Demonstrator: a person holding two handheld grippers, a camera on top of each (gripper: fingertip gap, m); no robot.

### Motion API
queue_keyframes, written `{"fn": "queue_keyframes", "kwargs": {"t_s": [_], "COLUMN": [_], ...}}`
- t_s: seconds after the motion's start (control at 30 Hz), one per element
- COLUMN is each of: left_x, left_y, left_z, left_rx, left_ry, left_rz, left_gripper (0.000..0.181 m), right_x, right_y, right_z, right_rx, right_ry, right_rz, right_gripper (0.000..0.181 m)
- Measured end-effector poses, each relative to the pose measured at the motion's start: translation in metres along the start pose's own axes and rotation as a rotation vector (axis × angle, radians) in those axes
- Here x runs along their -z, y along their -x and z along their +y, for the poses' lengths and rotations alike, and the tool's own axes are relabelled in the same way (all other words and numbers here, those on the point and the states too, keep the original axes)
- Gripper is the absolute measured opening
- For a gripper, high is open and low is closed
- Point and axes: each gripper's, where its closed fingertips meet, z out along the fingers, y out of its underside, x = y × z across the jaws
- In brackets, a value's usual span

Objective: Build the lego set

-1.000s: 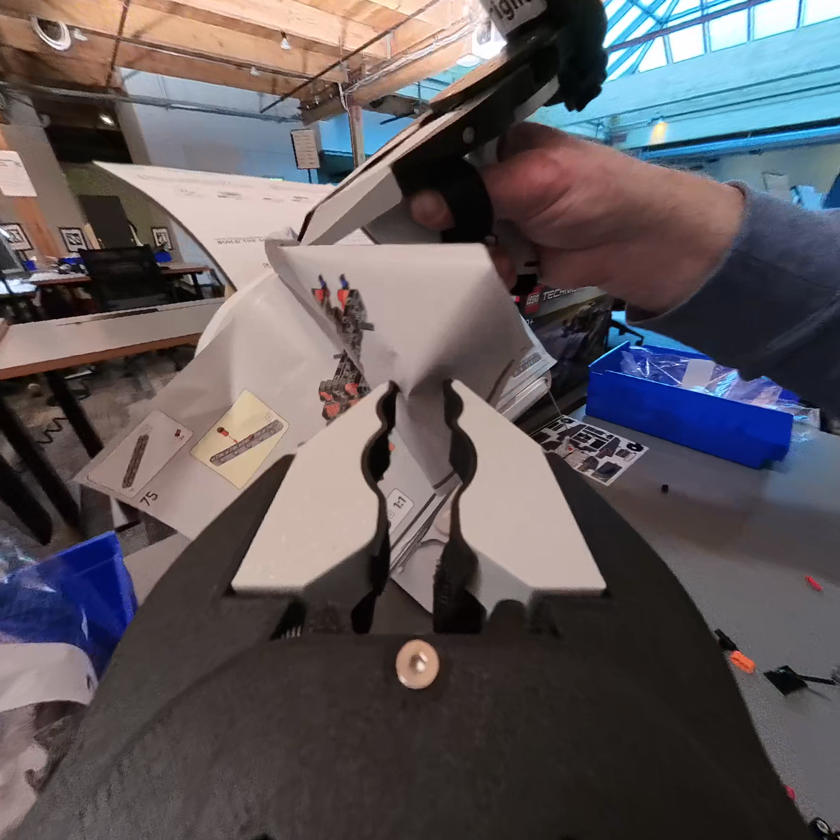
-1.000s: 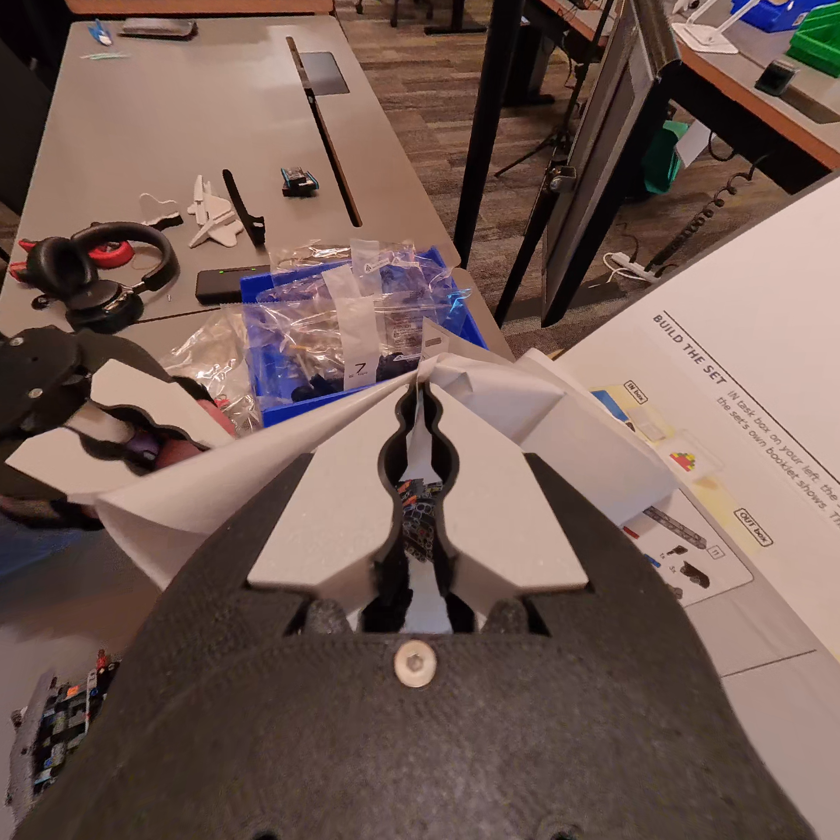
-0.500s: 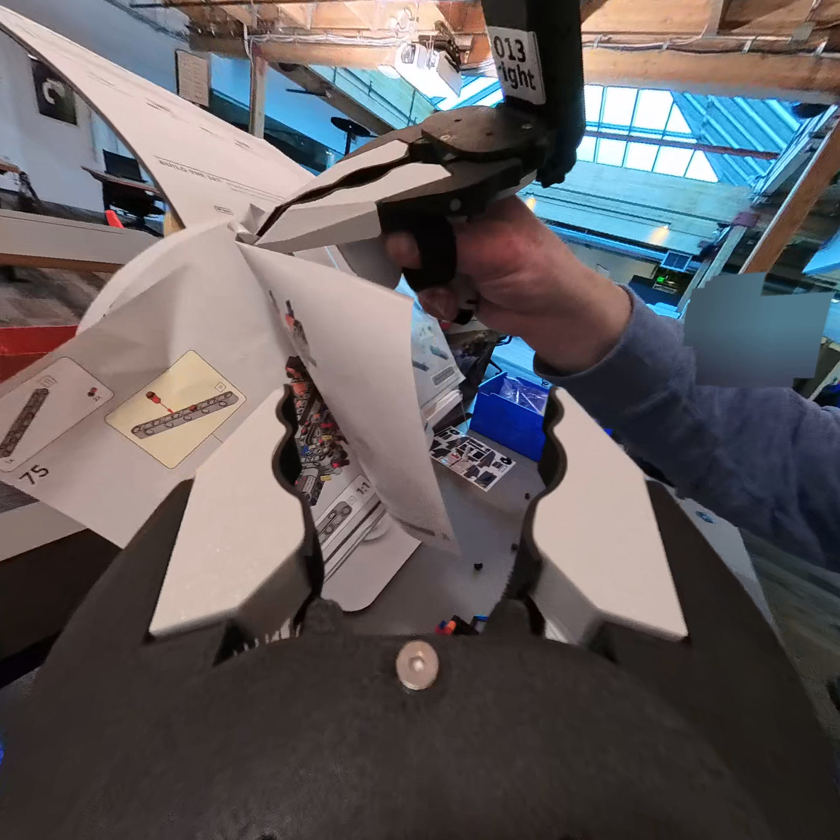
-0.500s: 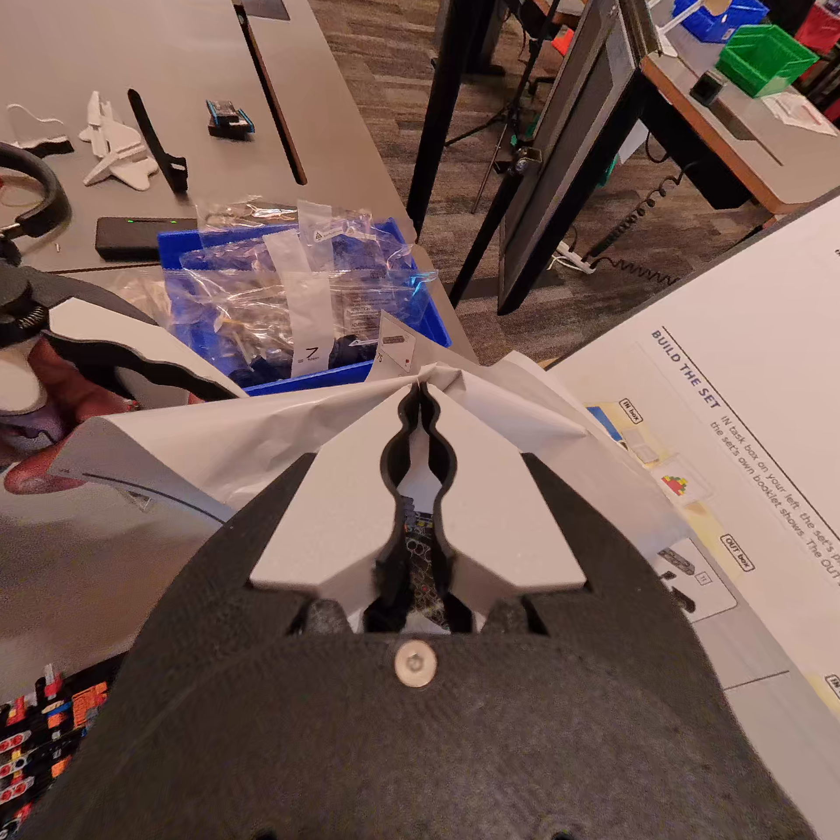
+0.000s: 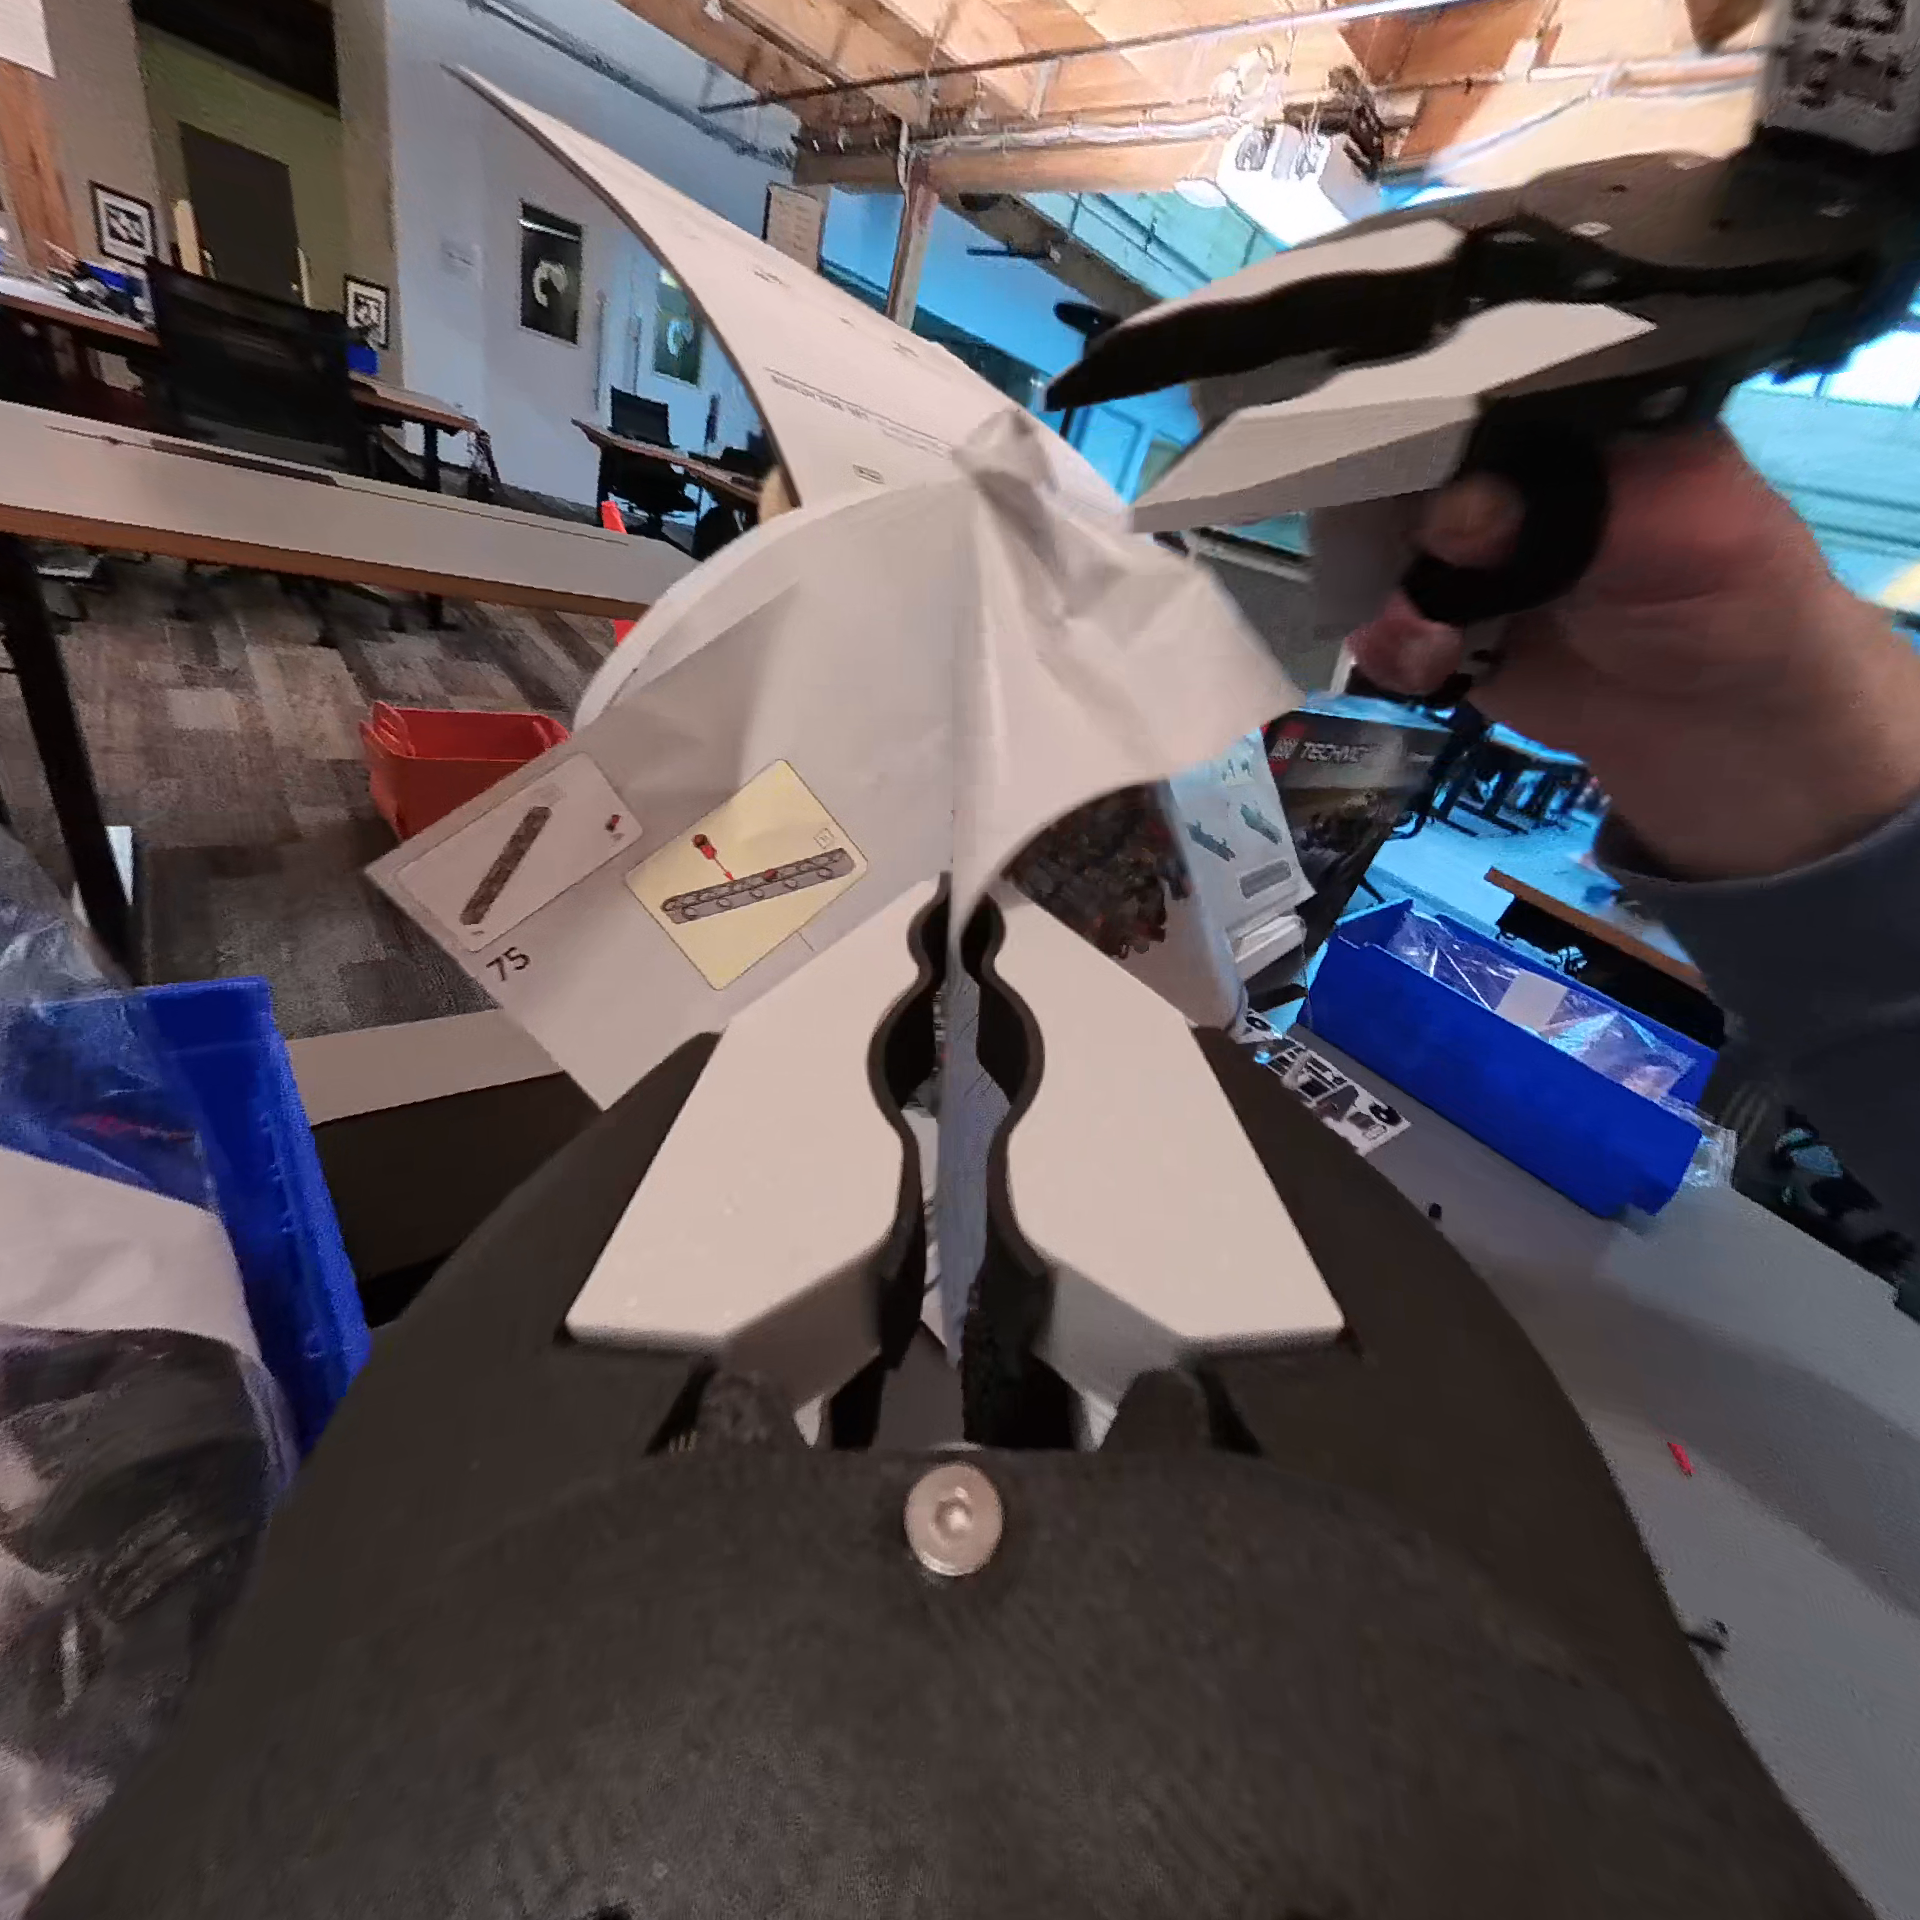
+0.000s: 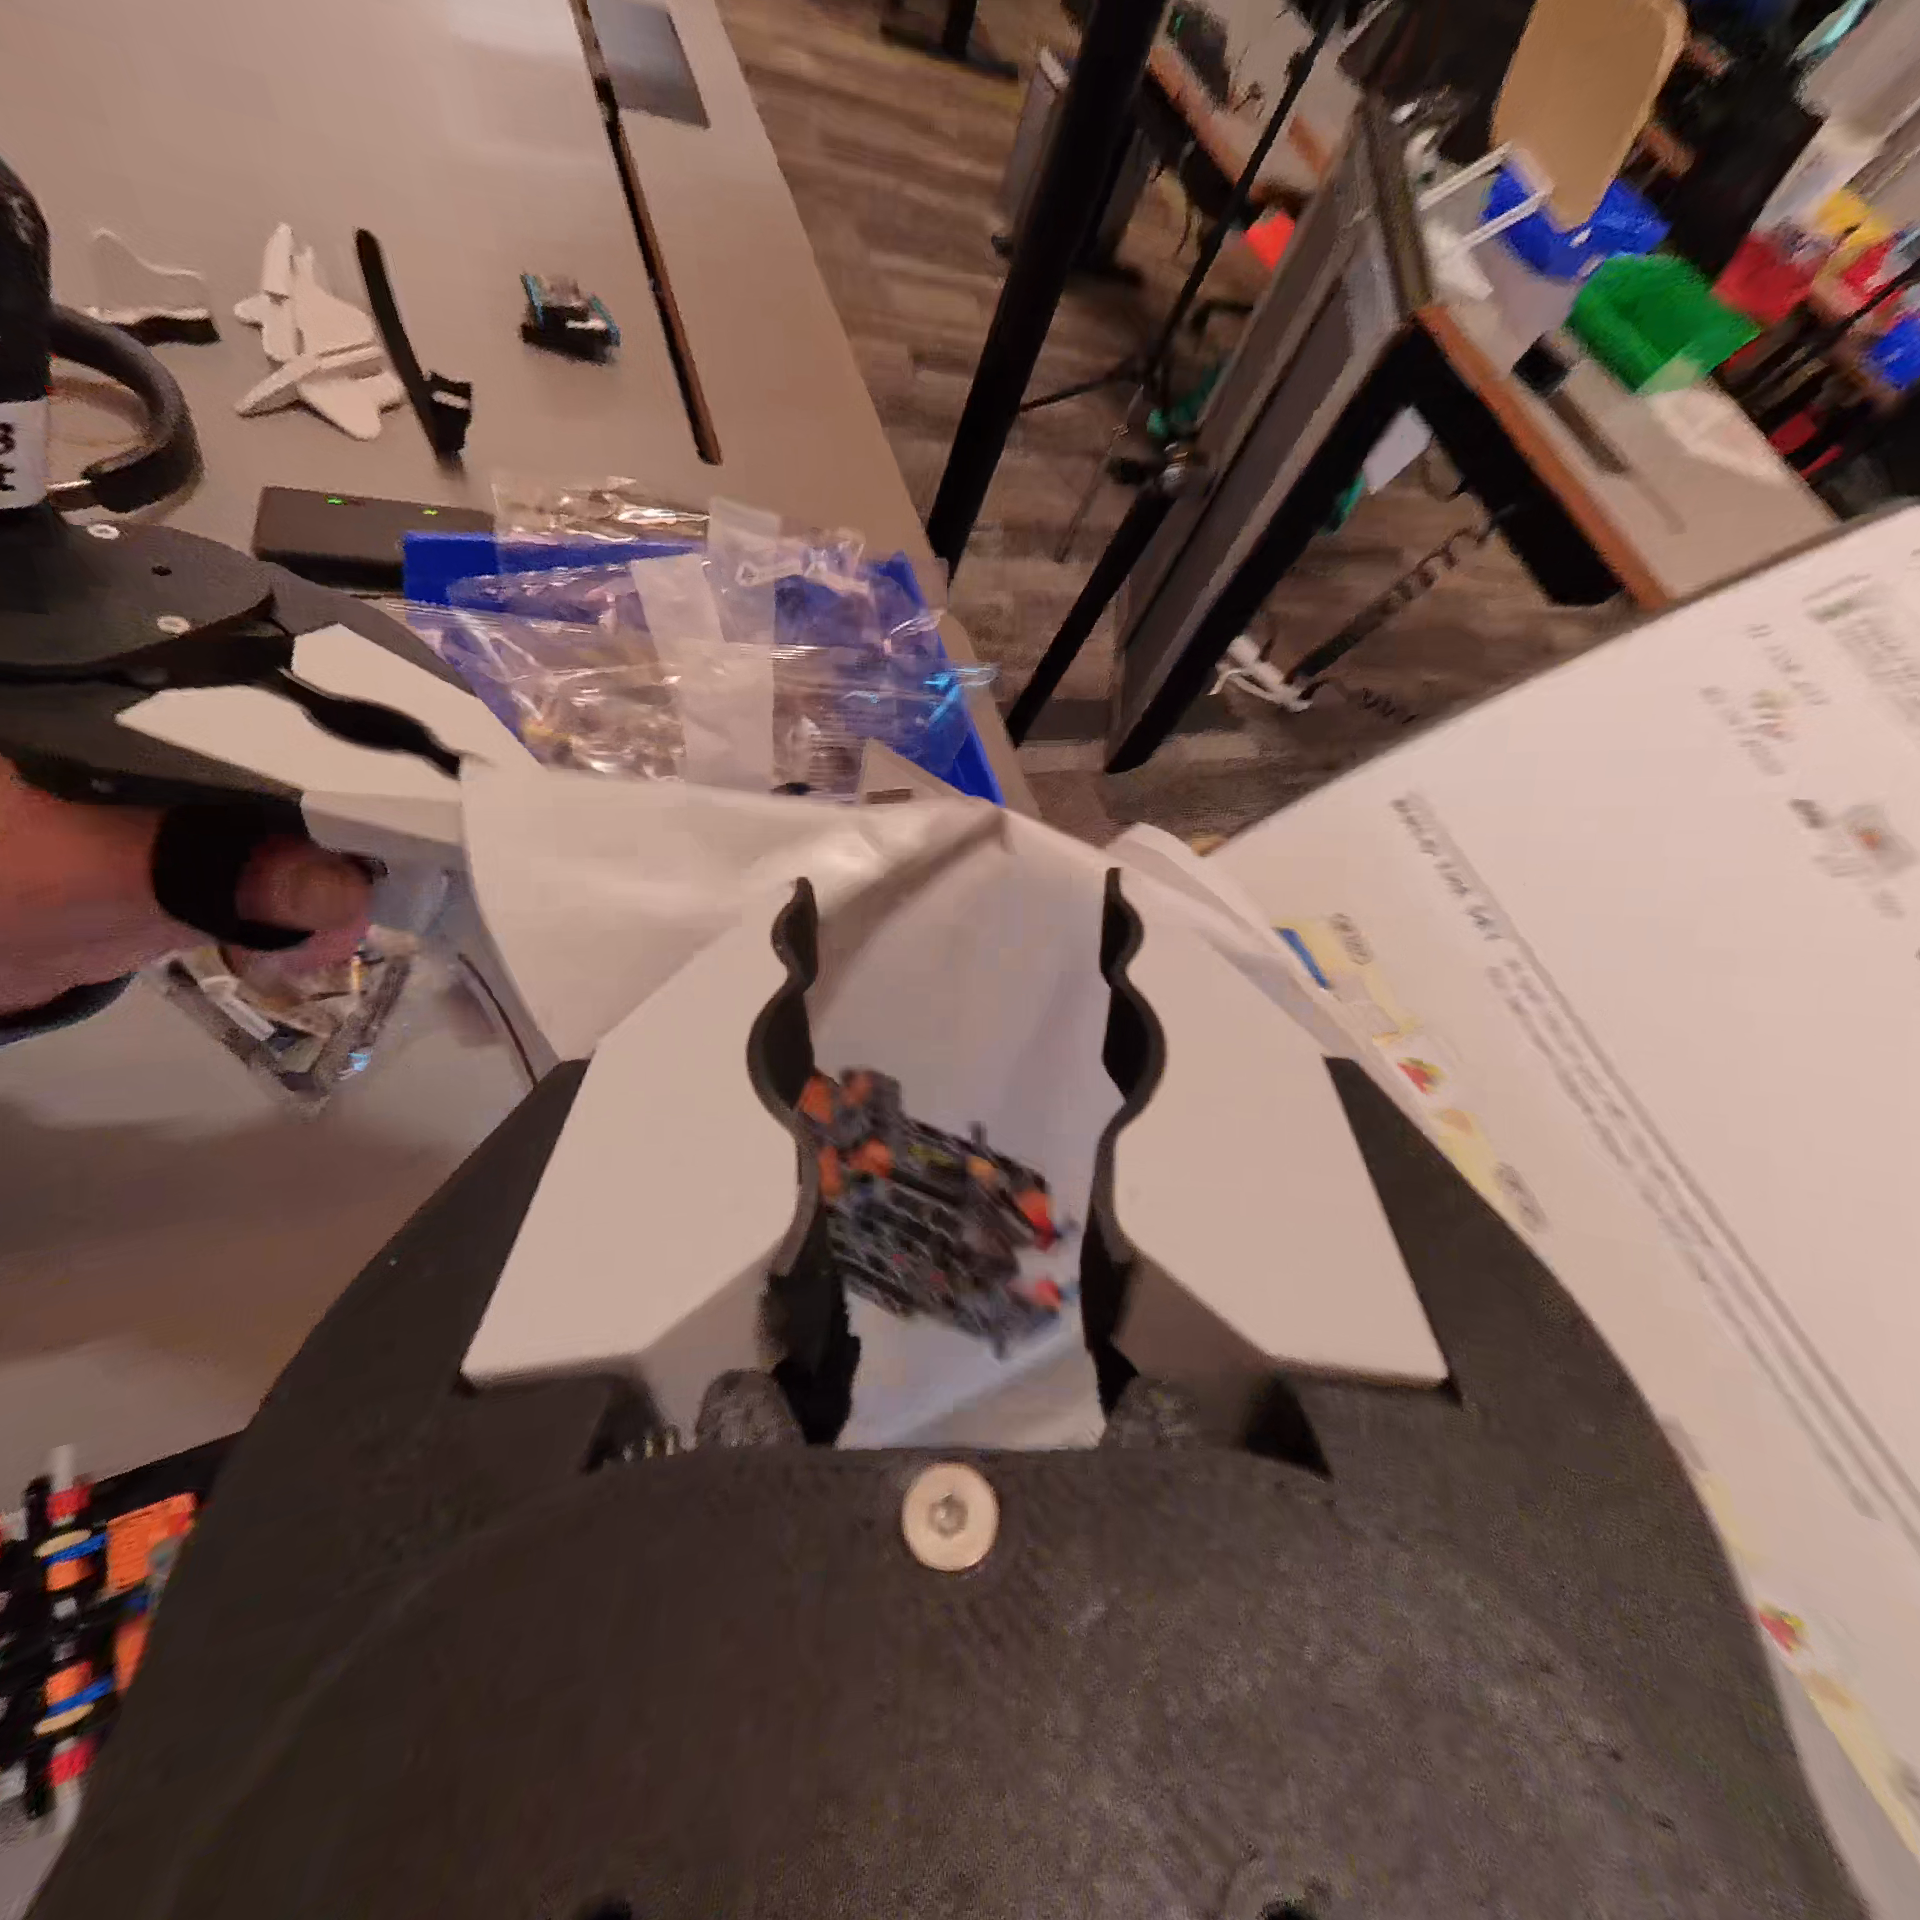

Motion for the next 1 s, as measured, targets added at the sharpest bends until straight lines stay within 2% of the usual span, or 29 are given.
{"fn": "queue_keyframes", "kwargs": {"t_s": [0.03, 0.17, 0.3, 0.47, 0.67, 0.87, 1.0], "left_x": [0.001, 0.005, 0.005, 0.004, 0.005, 0.003, 0.004], "left_y": [0.003, 0.018, 0.034, 0.045, 0.05, 0.054, 0.054], "left_z": [0.0, 0.0, 0.007, 0.015, 0.018, 0.024, 0.024], "left_rx": [0.011, 0.111, 0.205, 0.223, 0.22, 0.218, 0.201], "left_ry": [-0.005, -0.045, -0.069, -0.072, -0.061, -0.049, -0.044], "left_rz": [0.0, 0.016, 0.023, 0.011, 0.001, -0.016, -0.024], "left_gripper": [0.0, 0.0, 0.0, 0.0, 0.0, 0.0, 0.0], "right_x": [0.011, 0.054, 0.082, 0.088, 0.115, 0.123, 0.117], "right_y": [-0.006, -0.044, -0.07, -0.08, -0.142, -0.164, -0.17], "right_z": [0.0, 0.02, 0.048, 0.075, 0.134, 0.176, 0.19], "right_rx": [0.01, -0.057, -0.047, 0.05, 0.017, 0.037, 0.044], "right_ry": [-0.016, -0.061, -0.033, 0.07, 0.196, 0.239, 0.27], "right_rz": [0.024, 0.09, 0.151, 0.214, 0.371, 0.409, 0.399], "right_gripper": [0.056, 0.066, 0.058, 0.06, 0.08, 0.085, 0.077]}}
